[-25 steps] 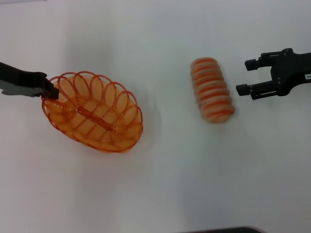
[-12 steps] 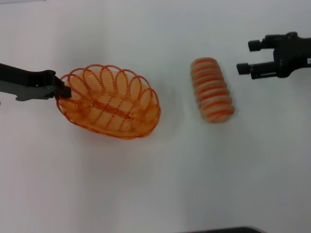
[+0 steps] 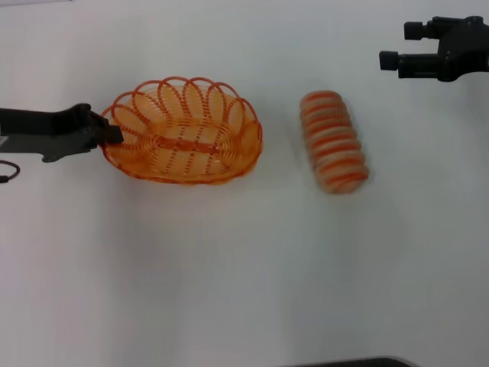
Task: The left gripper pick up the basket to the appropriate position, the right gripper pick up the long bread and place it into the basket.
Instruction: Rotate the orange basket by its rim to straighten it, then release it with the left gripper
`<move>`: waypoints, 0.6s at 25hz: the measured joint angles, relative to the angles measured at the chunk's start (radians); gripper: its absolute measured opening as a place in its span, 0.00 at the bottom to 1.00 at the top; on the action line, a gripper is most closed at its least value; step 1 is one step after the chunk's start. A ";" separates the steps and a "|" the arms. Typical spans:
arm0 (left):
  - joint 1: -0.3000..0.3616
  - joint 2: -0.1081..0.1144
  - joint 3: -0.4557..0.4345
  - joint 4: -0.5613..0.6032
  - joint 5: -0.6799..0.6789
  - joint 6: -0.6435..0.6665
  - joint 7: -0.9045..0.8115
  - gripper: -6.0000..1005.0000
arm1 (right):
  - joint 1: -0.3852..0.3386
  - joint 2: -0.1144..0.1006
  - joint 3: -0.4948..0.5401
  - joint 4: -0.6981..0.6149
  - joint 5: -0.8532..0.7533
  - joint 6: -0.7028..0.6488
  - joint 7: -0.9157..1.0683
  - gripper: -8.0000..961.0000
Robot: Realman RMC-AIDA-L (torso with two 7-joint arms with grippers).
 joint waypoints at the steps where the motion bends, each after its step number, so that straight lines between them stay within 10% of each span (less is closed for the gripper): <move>1: 0.008 -0.001 0.010 -0.010 -0.011 -0.014 0.000 0.10 | 0.001 0.002 0.001 0.000 0.002 0.006 0.003 0.87; 15: 0.081 -0.006 0.141 -0.075 -0.102 -0.183 -0.025 0.10 | 0.014 0.017 0.003 -0.004 0.040 0.080 0.027 0.87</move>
